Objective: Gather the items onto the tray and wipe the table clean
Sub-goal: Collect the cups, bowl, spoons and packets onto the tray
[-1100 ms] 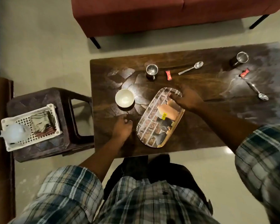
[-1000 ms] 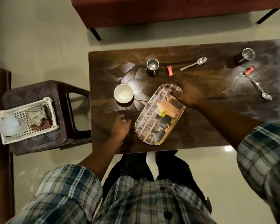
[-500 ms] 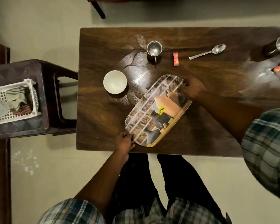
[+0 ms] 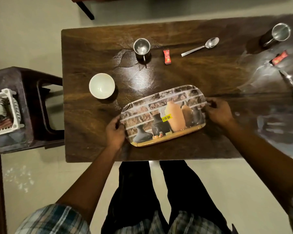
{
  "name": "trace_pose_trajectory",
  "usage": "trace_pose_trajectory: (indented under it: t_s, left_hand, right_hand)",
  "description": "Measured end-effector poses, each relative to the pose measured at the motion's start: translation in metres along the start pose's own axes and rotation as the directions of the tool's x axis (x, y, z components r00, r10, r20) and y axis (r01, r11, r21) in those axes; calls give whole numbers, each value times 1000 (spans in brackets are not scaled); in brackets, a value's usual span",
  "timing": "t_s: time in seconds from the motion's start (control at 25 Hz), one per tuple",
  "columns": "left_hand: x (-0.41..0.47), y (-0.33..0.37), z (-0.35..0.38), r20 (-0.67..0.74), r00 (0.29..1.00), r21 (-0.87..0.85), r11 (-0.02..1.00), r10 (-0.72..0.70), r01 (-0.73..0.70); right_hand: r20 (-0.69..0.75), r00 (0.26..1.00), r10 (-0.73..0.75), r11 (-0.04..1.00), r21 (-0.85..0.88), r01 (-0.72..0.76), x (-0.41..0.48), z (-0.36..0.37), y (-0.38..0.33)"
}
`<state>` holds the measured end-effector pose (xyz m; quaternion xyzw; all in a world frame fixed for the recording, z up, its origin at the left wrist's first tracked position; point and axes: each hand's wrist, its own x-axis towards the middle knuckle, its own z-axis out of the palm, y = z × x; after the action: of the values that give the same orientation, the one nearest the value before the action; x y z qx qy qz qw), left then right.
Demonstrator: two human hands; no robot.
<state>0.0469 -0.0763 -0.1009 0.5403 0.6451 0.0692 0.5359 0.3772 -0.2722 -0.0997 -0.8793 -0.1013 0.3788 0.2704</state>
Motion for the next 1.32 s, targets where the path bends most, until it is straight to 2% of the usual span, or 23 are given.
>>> trace_pose_trajectory:
  t_s: [0.16,0.24,0.4,0.52,0.56,0.64,0.72,0.8,0.88,0.96,1.04,1.12,1.32]
  left_hand:
    - [15,18,20,66,996,42,997,67,-69]
    - [17,20,28,64,998,47,998,30,-33]
    - [21,18,30,40,995,132,987,92,-96]
    - [23,18,26,39,990,246,958,139,-144]
    - [21,20,24,3,981,302,935,192,-184]
    - [17,33,23,-113,937,354,894,332,-274]
    - [21,65,28,-182,882,299,879,435,-372]
    - [39,103,41,-195,870,115,891,453,-439]
    - [78,137,58,-185,923,-159,916,338,-368]
    - [120,163,70,-105,972,-330,915,211,-234]
    - [148,182,79,2,991,-385,915,131,-120]
    - [162,193,86,81,992,-385,921,96,-58]
    - [178,195,93,94,990,-304,950,102,-69]
  right_hand:
    - [-101,990,102,984,156,-85,-25,1,43]
    - [-123,985,121,977,189,-97,-24,9,55]
    - [-145,971,192,956,251,-152,-22,18,63]
    - [-115,972,206,955,242,-174,-25,18,63]
    - [-117,971,208,962,202,-182,-30,15,60]
    - [-210,968,140,990,42,-134,-40,9,46]
    - [-307,952,-9,999,-43,-5,-39,10,16]
    - [-291,947,-137,983,79,167,-22,26,-33]
    - [-168,954,-249,928,239,284,8,52,-90]
    - [-77,937,-340,897,272,348,41,78,-141]
    - [-24,931,-364,882,313,353,67,103,-182]
    - [28,941,-336,864,408,296,90,123,-212]
    - [44,951,-305,877,401,263,119,150,-225]
